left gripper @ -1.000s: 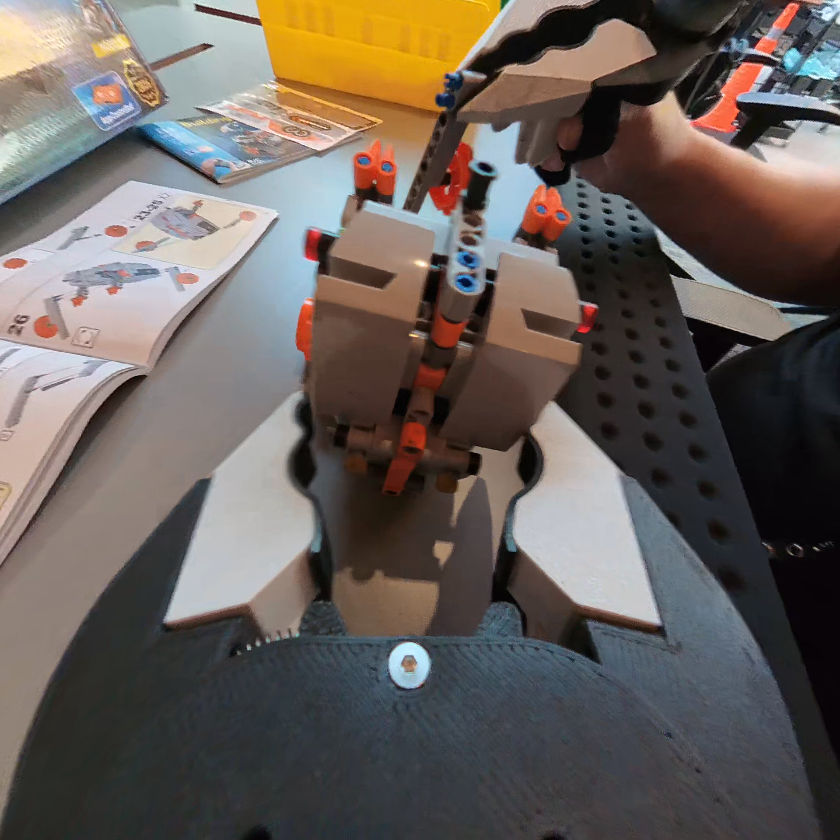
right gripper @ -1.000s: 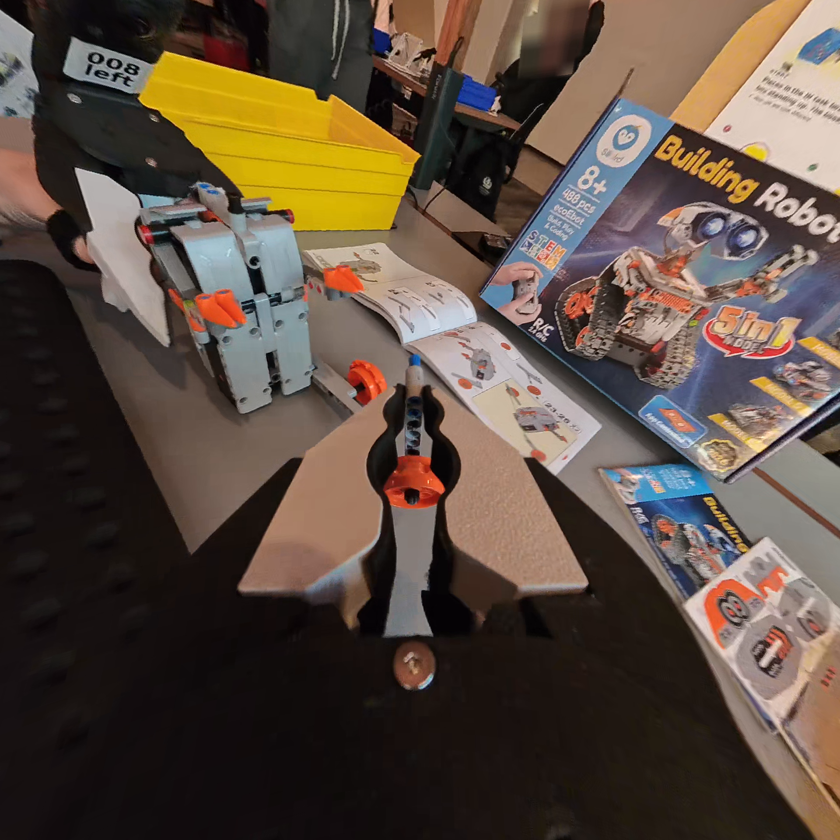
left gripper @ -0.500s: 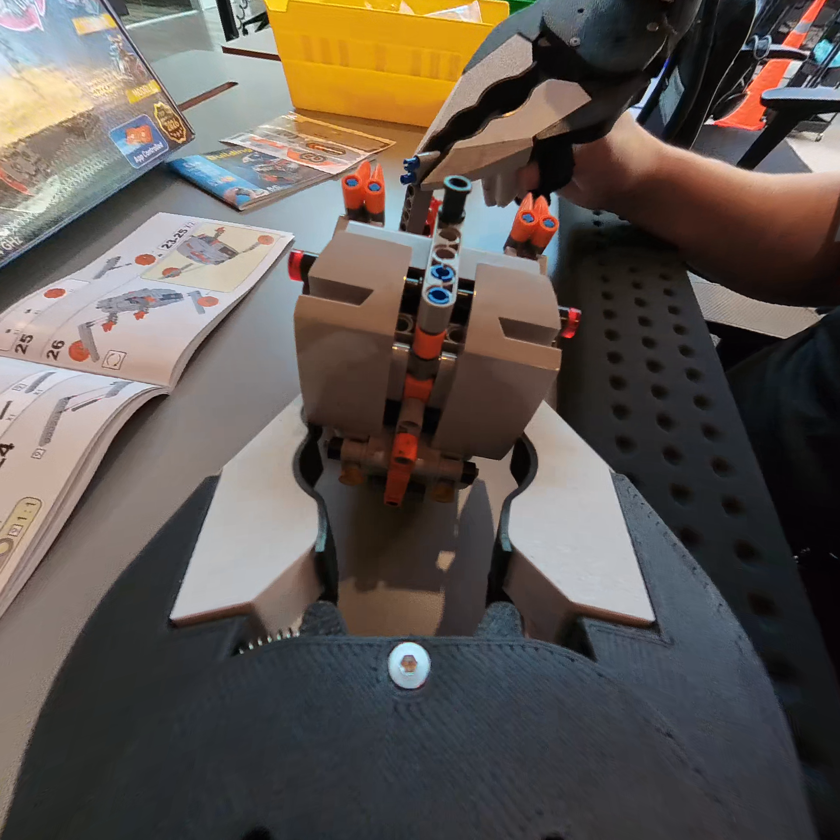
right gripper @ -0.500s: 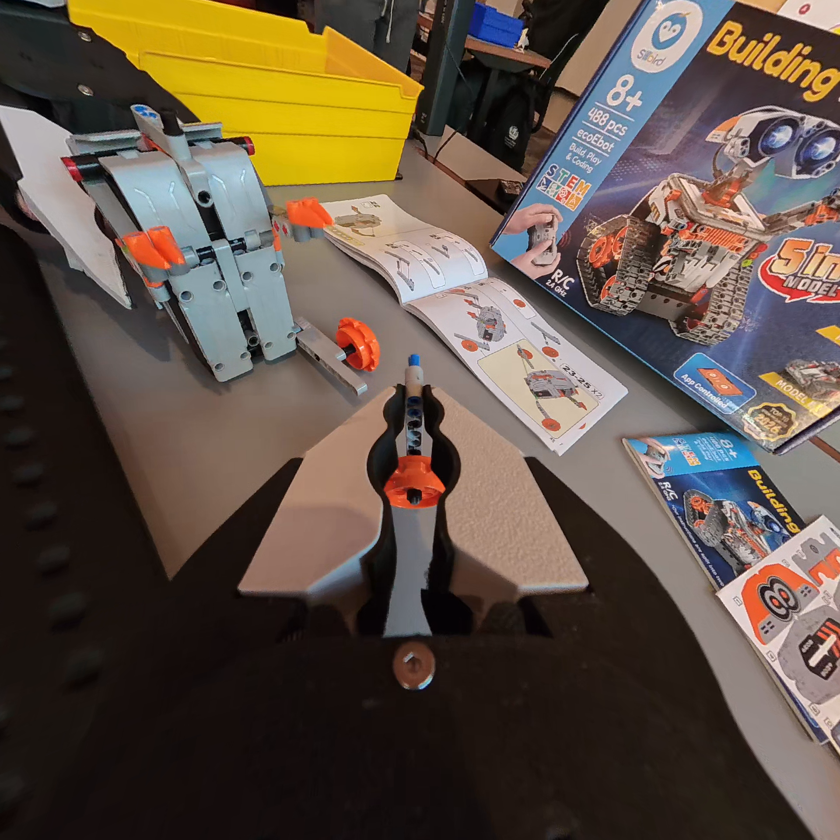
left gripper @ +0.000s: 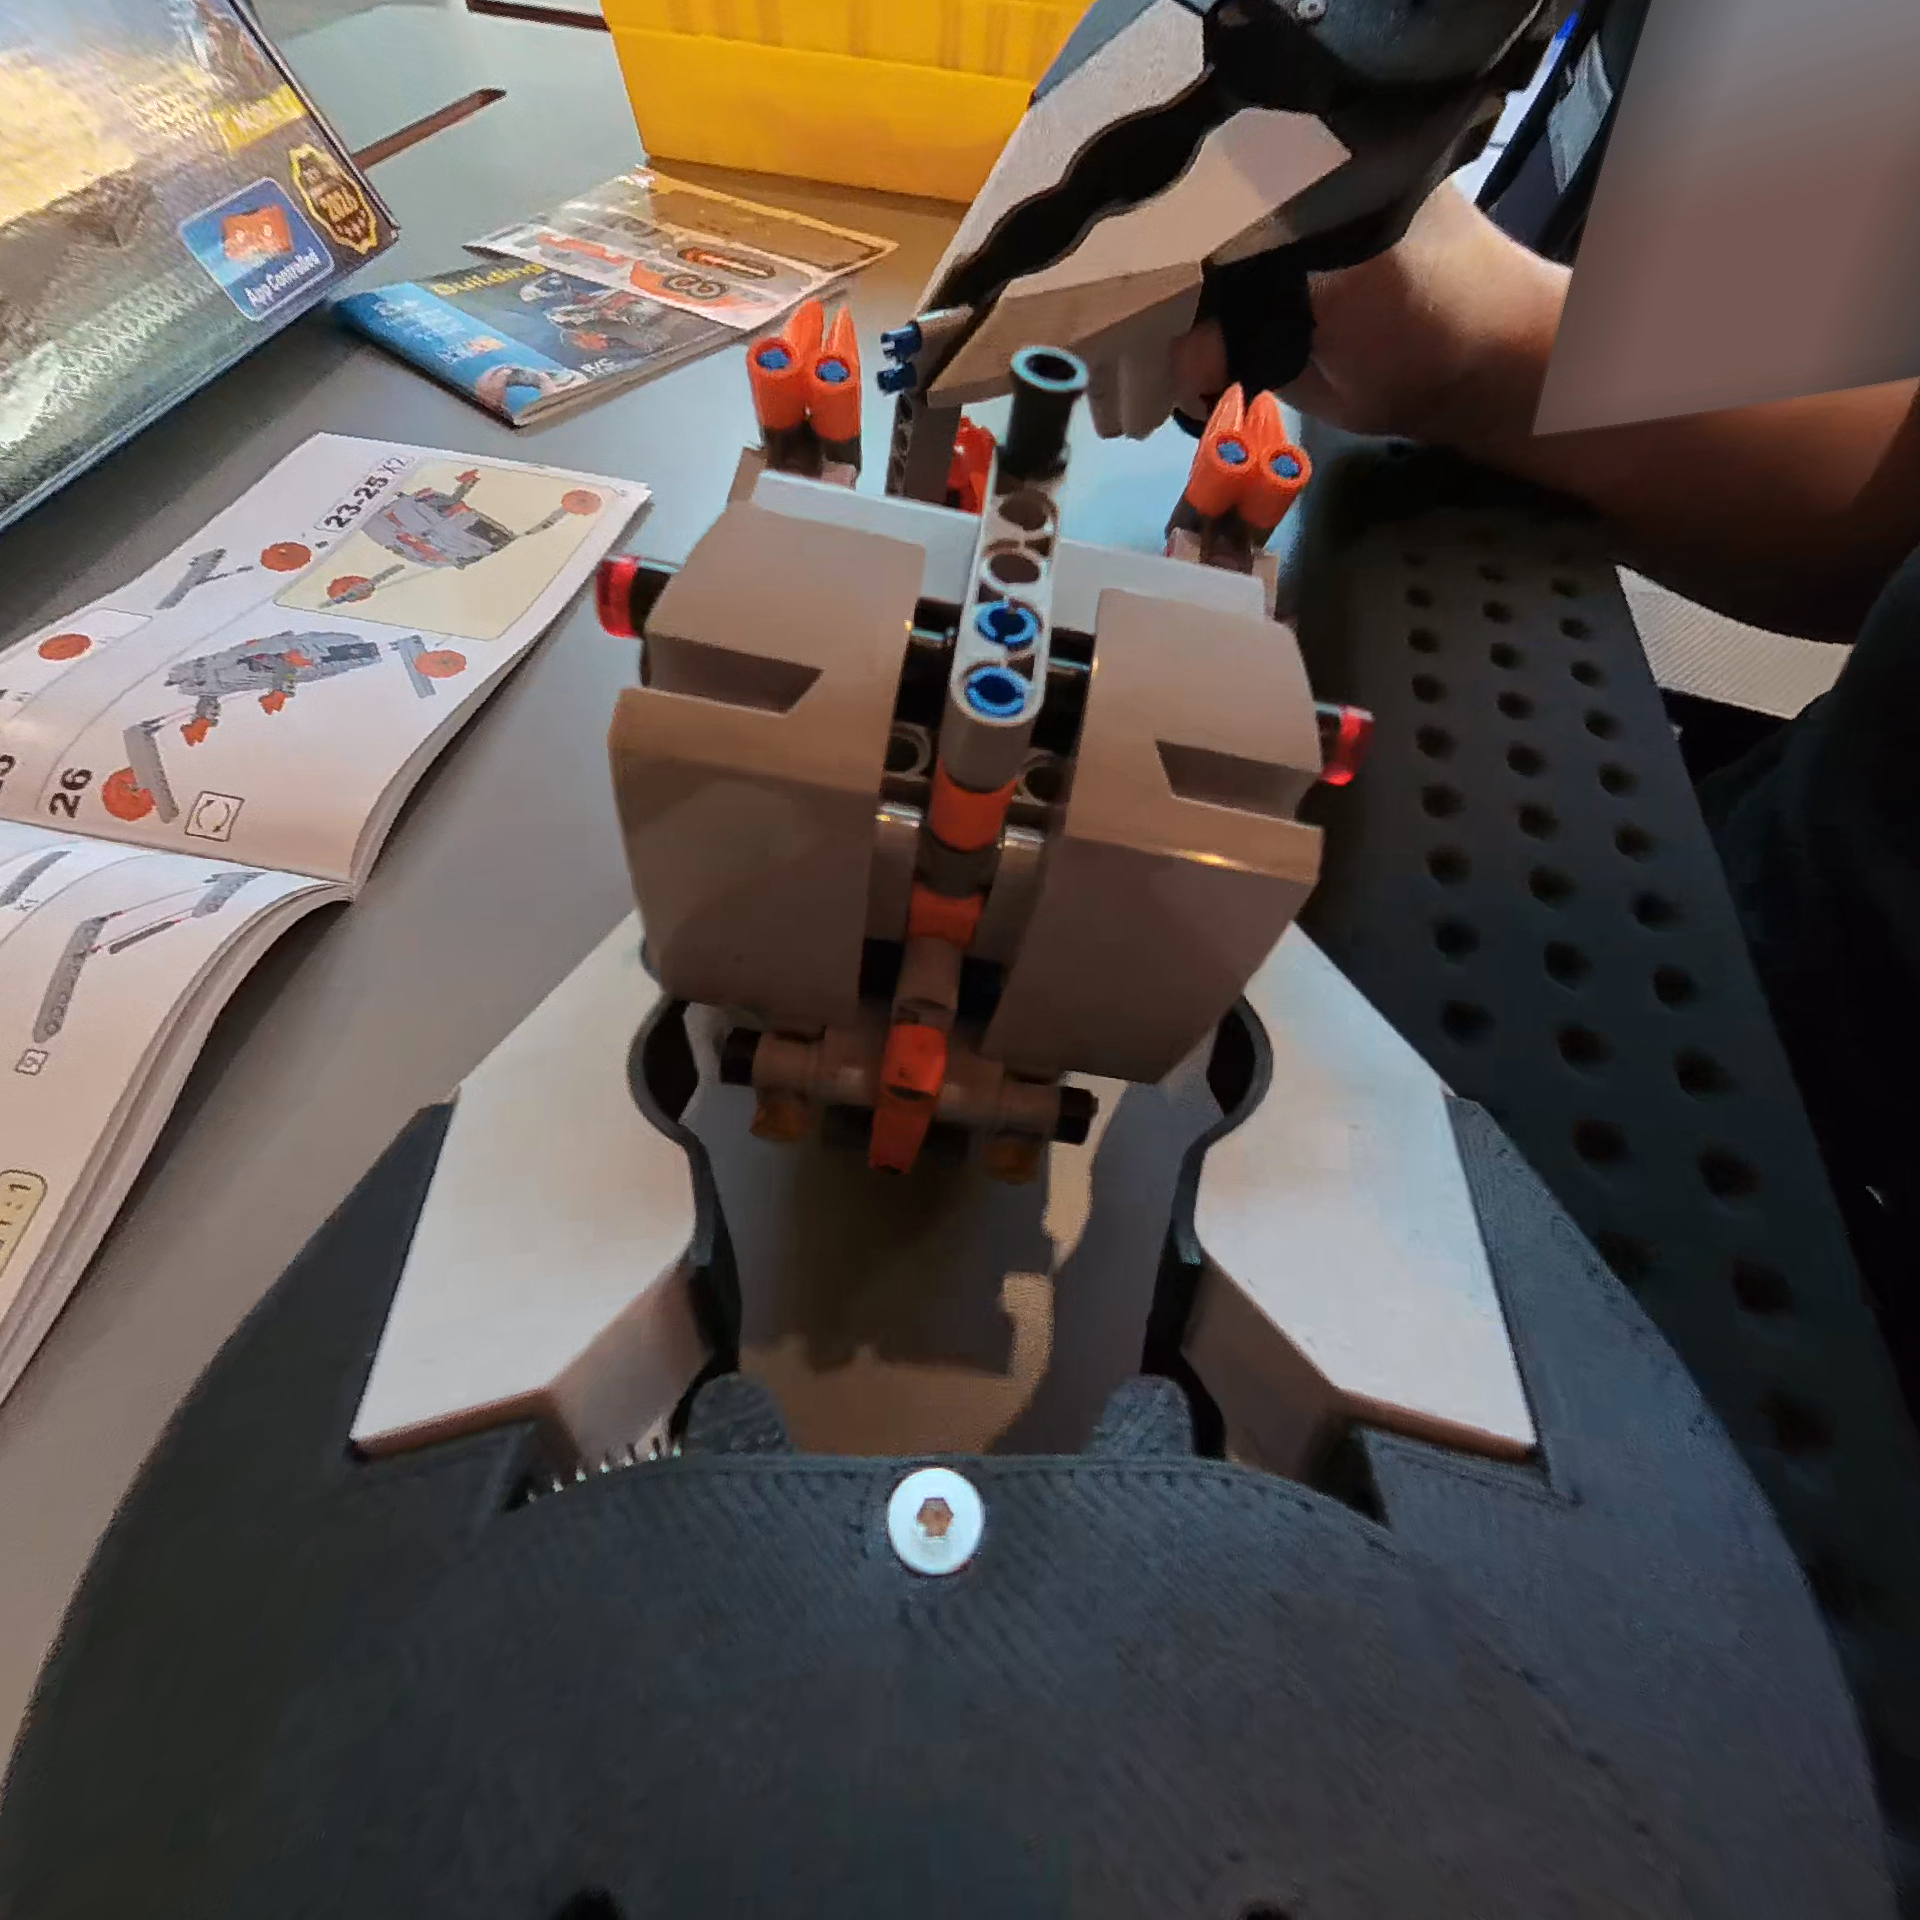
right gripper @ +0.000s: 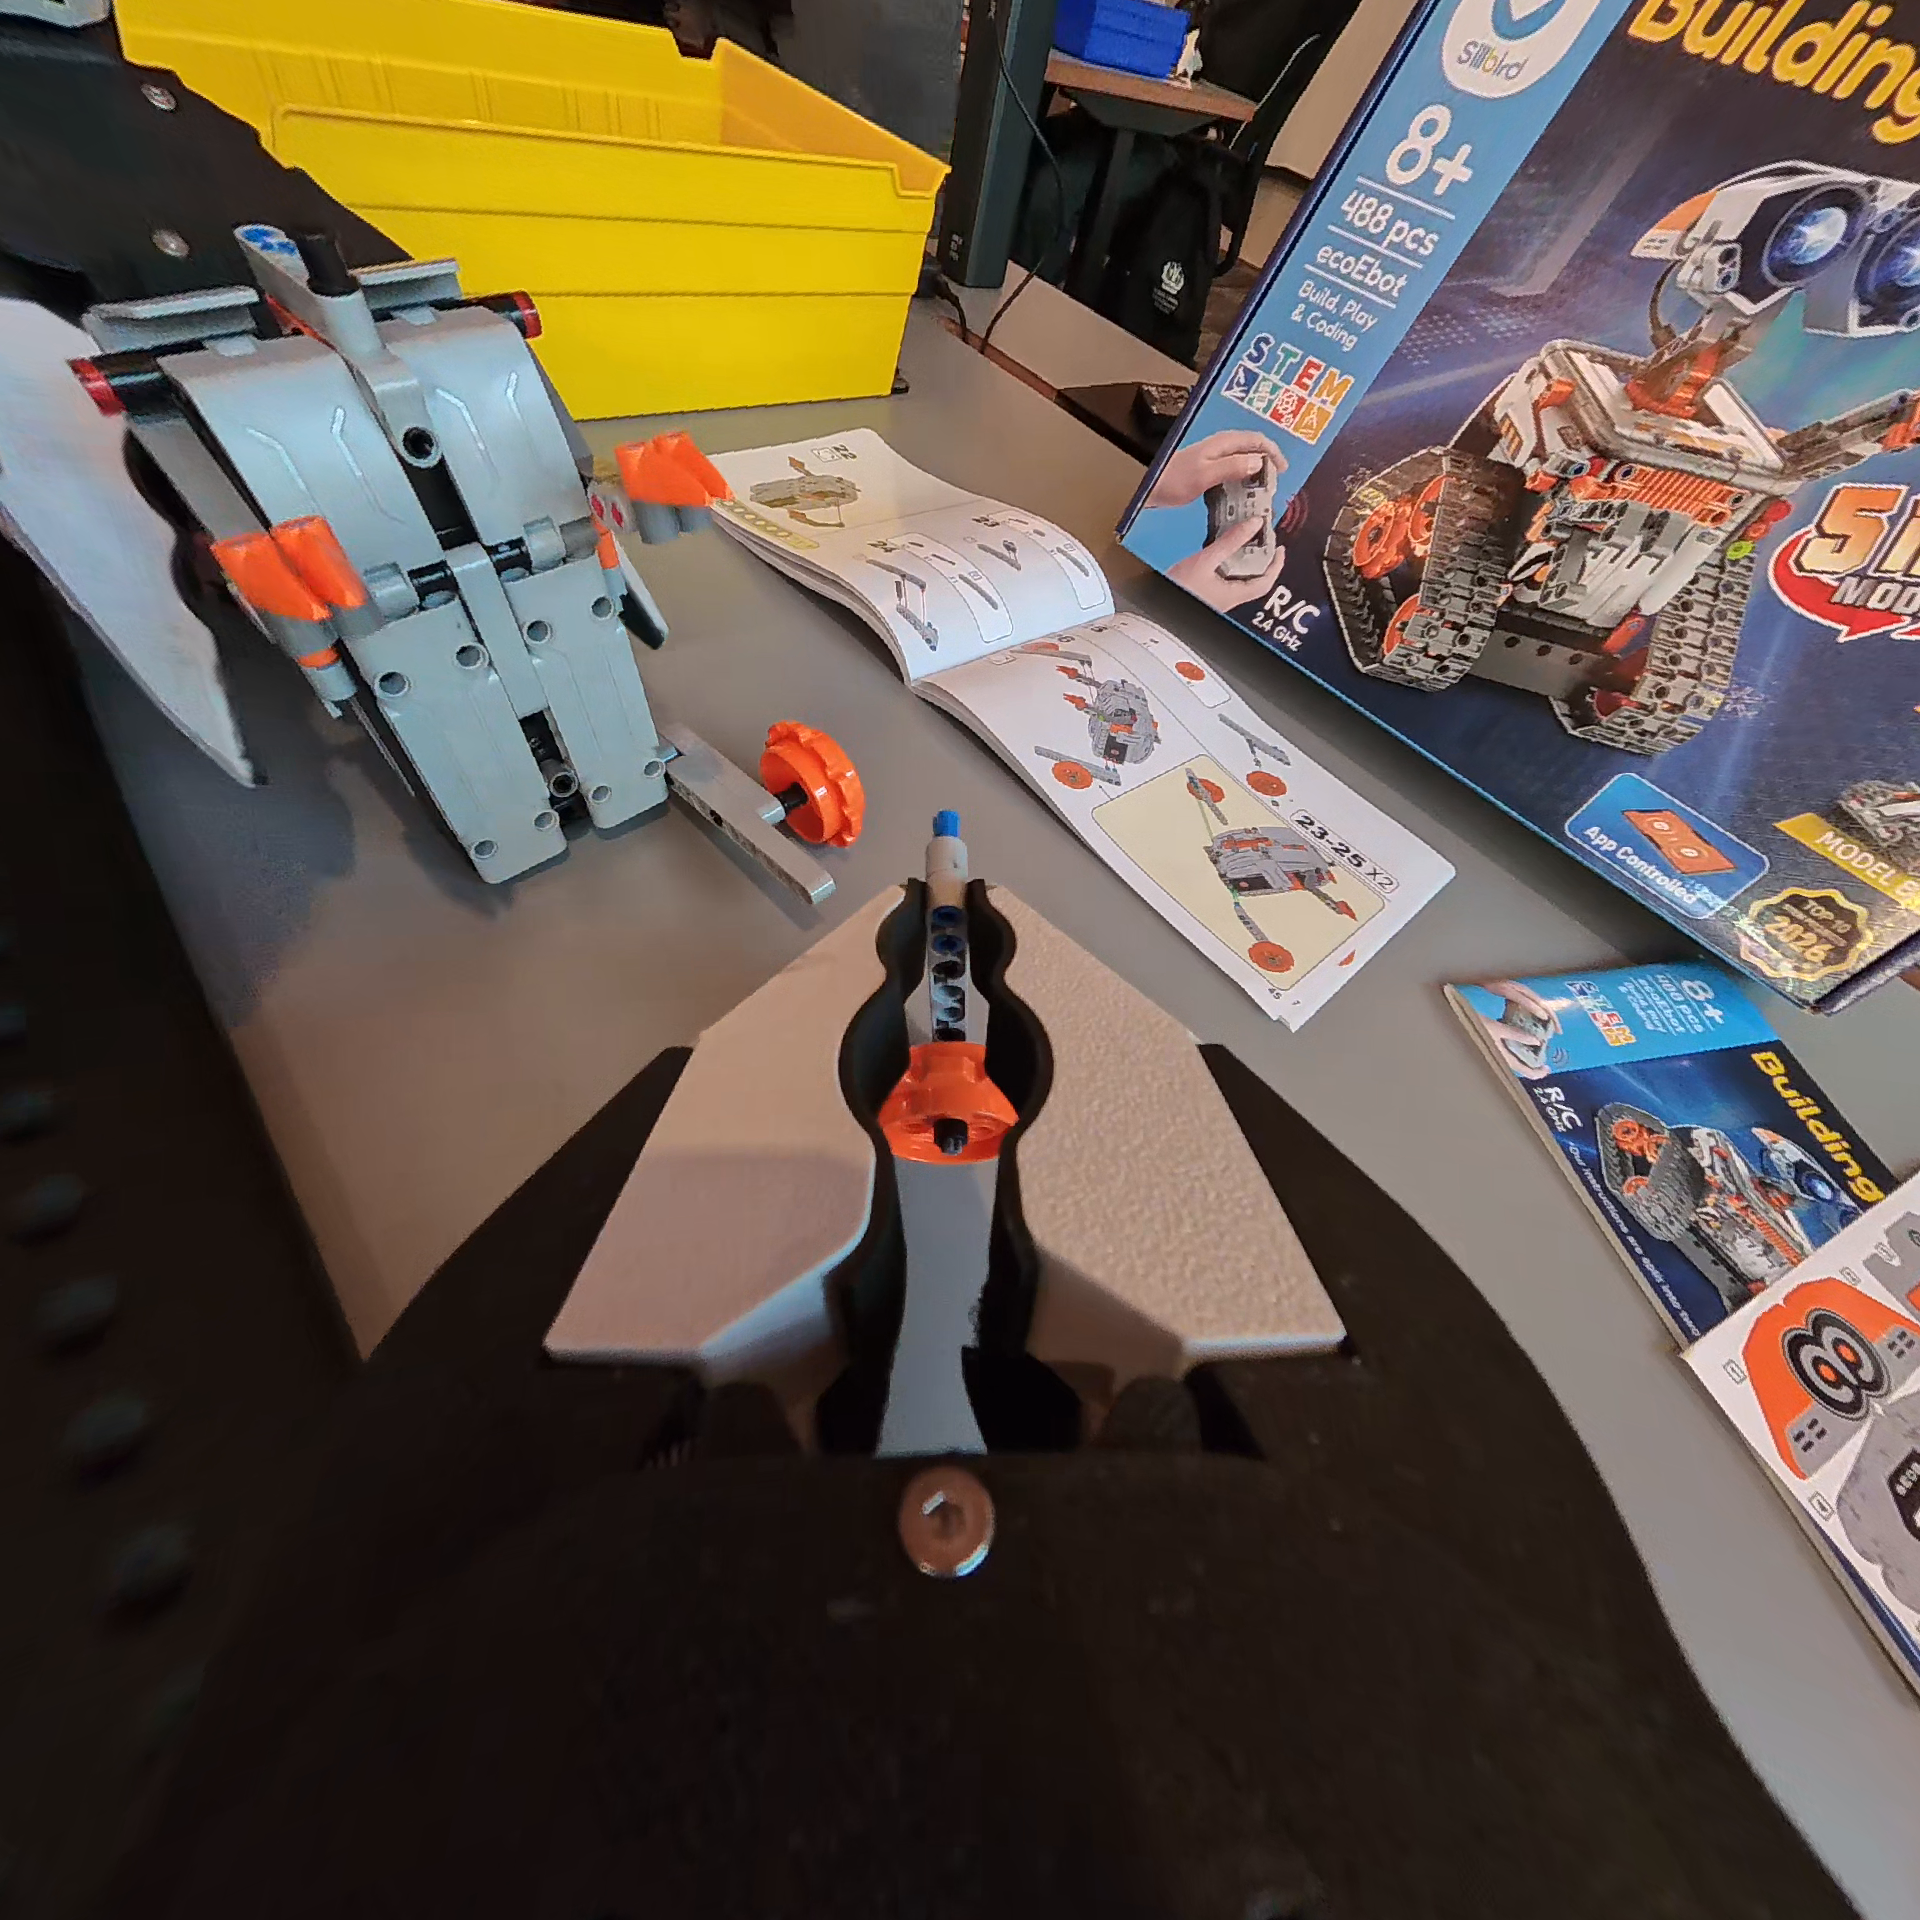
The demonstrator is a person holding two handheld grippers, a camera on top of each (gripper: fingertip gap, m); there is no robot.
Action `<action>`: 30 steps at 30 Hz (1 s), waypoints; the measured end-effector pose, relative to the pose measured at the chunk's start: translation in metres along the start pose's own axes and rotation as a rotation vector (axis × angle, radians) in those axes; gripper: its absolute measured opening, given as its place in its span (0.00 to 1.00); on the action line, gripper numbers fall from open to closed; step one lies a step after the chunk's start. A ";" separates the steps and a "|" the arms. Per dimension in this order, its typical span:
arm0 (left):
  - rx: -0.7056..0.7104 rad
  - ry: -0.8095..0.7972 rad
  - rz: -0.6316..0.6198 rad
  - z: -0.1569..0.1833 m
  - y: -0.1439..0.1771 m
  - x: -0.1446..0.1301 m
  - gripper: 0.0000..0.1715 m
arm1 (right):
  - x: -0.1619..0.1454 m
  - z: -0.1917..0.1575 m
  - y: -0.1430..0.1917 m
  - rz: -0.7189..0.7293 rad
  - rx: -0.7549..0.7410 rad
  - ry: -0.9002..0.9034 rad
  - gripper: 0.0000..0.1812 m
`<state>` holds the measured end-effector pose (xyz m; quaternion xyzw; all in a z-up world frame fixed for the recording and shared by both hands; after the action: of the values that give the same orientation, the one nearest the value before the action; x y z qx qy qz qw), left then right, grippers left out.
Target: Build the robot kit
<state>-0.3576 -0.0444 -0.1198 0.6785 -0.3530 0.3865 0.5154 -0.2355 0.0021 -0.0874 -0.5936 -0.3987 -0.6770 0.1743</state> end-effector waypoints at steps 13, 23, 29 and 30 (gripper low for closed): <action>-0.018 0.040 0.047 -0.006 -0.002 0.007 0.55 | 0.003 0.001 0.000 0.020 -0.028 0.049 0.03; -0.043 0.191 0.076 -0.013 0.002 0.007 0.52 | 0.005 0.000 0.002 0.034 -0.073 0.122 0.03; -0.014 0.339 0.124 -0.028 0.014 0.003 0.52 | 0.001 -0.007 -0.002 0.003 -0.104 0.226 0.03; -0.014 0.366 0.131 -0.031 0.015 0.002 0.52 | 0.000 -0.010 -0.004 -0.005 -0.104 0.244 0.03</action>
<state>-0.3746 -0.0178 -0.1061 0.5688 -0.2995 0.5338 0.5494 -0.2447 -0.0026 -0.0885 -0.5142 -0.3403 -0.7643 0.1889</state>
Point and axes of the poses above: each gripper's, where its closed fingertips meet, y back along the fingers, x out of its top, z = x × y across the jaws, the point moved 1 cm from there along y, back along the fingers, and after that the axes turned 14 degrees about -y, right-handed, at the moved point
